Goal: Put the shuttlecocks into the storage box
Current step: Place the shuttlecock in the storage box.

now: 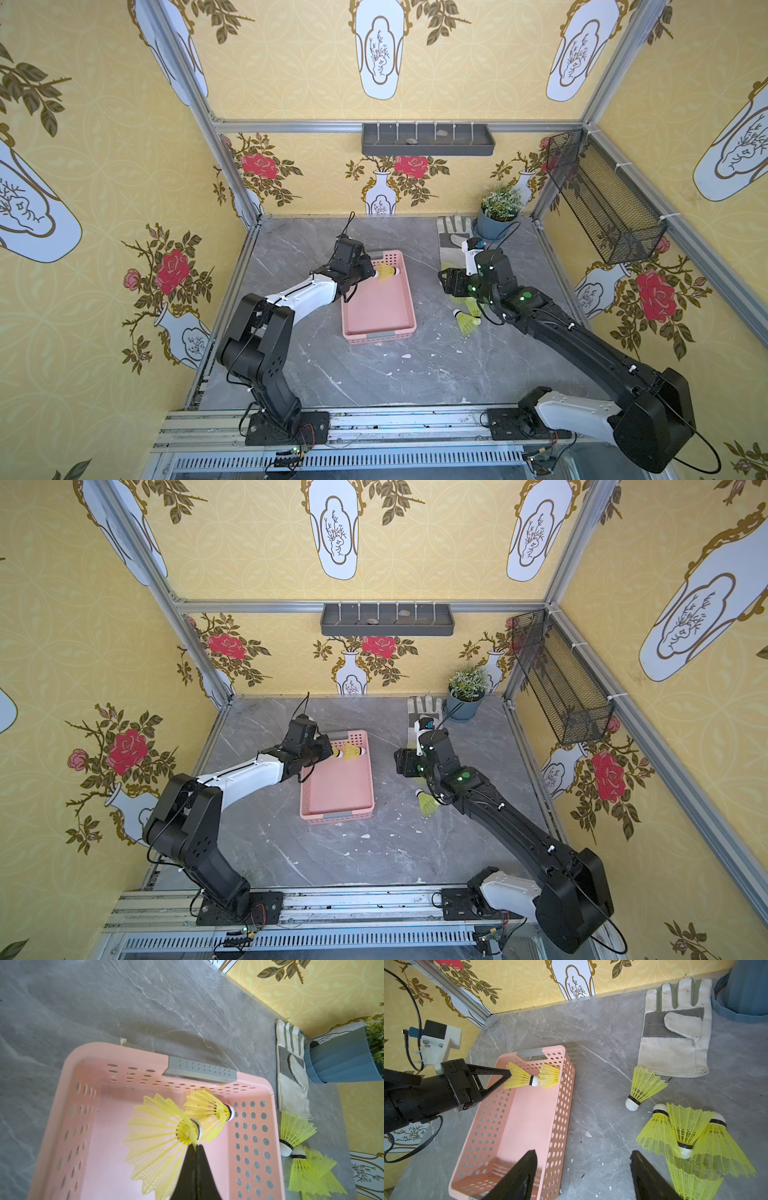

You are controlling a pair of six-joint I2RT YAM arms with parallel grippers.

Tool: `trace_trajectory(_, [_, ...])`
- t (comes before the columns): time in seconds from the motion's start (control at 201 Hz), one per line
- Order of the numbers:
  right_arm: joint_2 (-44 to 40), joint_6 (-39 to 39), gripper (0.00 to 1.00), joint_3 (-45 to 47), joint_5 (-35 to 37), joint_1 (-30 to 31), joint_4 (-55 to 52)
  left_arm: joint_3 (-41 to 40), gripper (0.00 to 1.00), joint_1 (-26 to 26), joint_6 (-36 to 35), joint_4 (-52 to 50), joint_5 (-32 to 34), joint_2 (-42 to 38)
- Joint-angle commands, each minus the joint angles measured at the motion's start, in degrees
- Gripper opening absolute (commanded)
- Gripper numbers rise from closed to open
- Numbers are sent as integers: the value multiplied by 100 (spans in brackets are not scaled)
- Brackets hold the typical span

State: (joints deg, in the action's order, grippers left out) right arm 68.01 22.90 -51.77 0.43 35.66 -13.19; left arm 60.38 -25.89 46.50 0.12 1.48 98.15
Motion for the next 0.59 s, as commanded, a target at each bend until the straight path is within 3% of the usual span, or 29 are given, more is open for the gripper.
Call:
trace_trajectory(0.0, [-42, 7, 73, 19, 12, 3, 207, 59, 0, 13, 67, 196, -32, 107])
trace_trajectory(0.378, [-95, 12, 73, 55, 1, 2, 186, 97, 0, 23, 220, 333, -56, 453])
trace_trajectory(0.588, [-88, 31, 73, 69, -33, 5, 193, 187, 16, 29, 150, 257, -46, 566])
